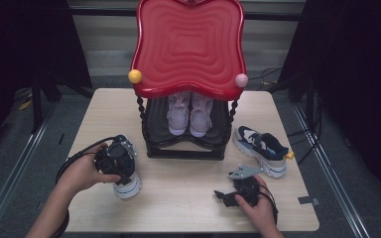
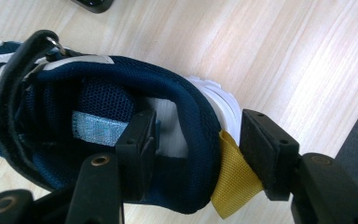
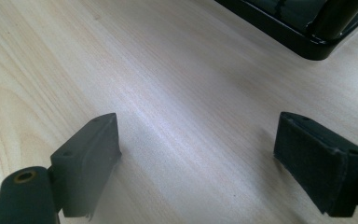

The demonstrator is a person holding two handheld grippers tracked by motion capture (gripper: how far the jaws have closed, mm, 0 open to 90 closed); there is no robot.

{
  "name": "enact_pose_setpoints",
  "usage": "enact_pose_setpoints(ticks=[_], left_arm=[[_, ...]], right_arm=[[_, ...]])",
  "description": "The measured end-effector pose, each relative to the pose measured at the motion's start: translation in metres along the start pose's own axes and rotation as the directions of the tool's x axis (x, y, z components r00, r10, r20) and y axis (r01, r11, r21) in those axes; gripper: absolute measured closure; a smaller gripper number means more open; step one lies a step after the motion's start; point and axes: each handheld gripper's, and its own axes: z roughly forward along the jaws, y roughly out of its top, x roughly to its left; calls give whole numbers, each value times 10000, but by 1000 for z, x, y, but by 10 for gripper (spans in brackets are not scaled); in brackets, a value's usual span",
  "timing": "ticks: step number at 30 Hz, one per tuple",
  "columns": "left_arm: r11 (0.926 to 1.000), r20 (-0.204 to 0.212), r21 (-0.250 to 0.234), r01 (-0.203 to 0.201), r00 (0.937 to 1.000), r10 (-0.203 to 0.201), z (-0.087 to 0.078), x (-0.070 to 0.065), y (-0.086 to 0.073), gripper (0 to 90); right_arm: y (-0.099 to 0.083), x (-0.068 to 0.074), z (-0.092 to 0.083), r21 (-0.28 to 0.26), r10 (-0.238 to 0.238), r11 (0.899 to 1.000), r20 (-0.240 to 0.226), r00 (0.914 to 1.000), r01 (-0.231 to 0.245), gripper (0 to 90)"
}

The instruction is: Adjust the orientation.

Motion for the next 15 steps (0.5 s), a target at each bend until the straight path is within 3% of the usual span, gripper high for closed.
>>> enact_pose_setpoints(ticks=[2, 3, 4, 5, 9, 12, 14, 15], left_arm=[[9996, -25, 279, -92, 10000, 93, 2, -2, 1, 511], [9972, -40, 583, -476, 9988, 479, 1, -1, 2, 547], [9968, -106, 618, -512, 9986, 519, 2, -2, 3, 585], [9975, -102, 622, -332, 9994, 339, 3, -4, 3, 627], [9963, -174, 792, -347, 9992, 362, 3, -5, 6, 661], [9984, -79, 554, 127, 9999, -123, 4, -5, 9, 674], [9990, 18, 351, 275, 9996, -276, 6, -4, 12, 672], [9991, 47, 405, 158, 9999, -160, 5, -2, 13, 673]], right_arm=[[0, 0, 0, 1, 4, 10000, -1, 10000, -4, 138], [0, 0, 0, 0, 0, 10000, 2, 10000, 0, 138], [0, 0, 0, 0, 2, 10000, 2, 10000, -2, 138], [0, 0, 0, 0, 3, 10000, 0, 10000, -3, 138], [0, 0, 0, 0, 1, 10000, 1, 10000, -1, 138], [0, 0, 0, 1, 5, 10000, -4, 10000, -5, 137], [0, 0, 0, 6, -2, 10000, -35, 10000, 2, 137], [0, 0, 0, 8, 6, 10000, -37, 10000, -6, 137]])
